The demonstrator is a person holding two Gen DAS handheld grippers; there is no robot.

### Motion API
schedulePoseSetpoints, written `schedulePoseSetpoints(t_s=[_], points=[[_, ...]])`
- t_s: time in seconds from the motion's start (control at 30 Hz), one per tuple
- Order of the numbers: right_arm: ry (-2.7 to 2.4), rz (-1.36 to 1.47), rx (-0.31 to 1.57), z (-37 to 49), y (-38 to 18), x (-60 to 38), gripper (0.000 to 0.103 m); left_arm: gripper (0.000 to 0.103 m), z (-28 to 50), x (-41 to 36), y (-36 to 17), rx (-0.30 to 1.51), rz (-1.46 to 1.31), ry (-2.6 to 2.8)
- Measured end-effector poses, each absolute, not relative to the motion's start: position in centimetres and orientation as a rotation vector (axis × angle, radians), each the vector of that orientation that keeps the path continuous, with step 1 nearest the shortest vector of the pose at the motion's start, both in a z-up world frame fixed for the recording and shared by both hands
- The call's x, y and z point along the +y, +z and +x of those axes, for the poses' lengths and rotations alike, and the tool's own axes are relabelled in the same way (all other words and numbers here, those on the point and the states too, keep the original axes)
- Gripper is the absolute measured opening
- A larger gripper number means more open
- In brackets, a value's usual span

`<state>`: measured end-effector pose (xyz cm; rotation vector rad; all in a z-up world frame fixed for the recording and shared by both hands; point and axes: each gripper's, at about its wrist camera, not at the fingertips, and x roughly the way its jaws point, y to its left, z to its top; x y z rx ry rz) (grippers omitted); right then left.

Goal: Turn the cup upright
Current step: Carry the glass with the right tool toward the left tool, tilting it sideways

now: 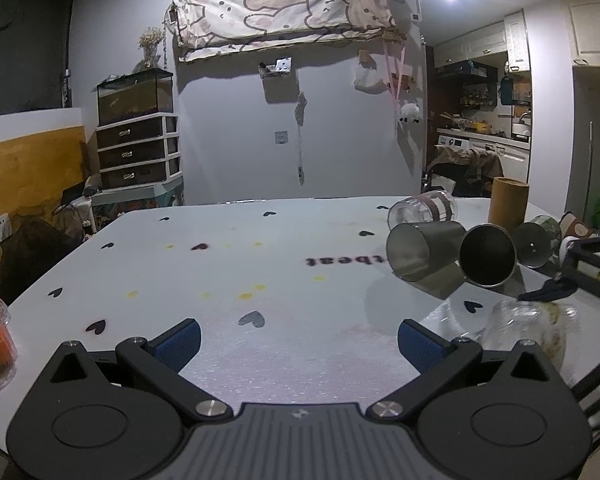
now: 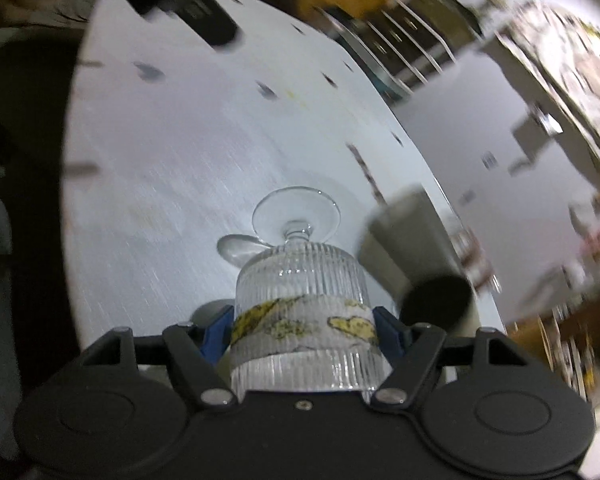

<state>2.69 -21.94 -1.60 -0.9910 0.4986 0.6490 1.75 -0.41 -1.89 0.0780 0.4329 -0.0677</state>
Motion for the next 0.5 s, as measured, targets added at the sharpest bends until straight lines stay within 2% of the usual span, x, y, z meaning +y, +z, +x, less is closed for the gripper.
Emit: schedulePoseSetpoints(t_s=[0.27, 0.5], points=[[0.83, -0.98, 0.401, 1.4, -1.1, -17.6, 0.074, 0.103, 5.3, 0.6, -1.9, 0.466, 0.091, -0.123], [0.832, -0.963, 0.386, 1.5, -1.3, -17.4, 0.076, 0.103, 10.6, 0.0, -3.1, 0.577, 0.122, -0.176]])
